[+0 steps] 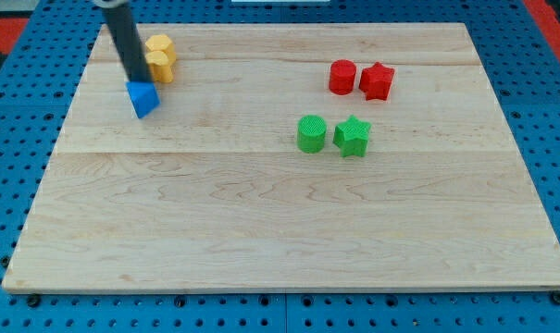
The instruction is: Move the blue cube to the right side of the blue triangle
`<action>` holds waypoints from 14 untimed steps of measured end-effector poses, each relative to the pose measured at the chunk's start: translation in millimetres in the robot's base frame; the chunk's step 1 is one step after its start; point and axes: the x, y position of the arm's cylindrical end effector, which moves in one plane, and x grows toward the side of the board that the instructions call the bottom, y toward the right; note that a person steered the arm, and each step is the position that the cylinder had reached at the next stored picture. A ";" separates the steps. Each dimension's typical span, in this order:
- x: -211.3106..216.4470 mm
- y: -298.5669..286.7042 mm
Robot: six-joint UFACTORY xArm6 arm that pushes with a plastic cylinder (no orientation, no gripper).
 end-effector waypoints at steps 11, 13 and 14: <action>-21.3 -11.2; -50.6 28.0; 1.8 47.0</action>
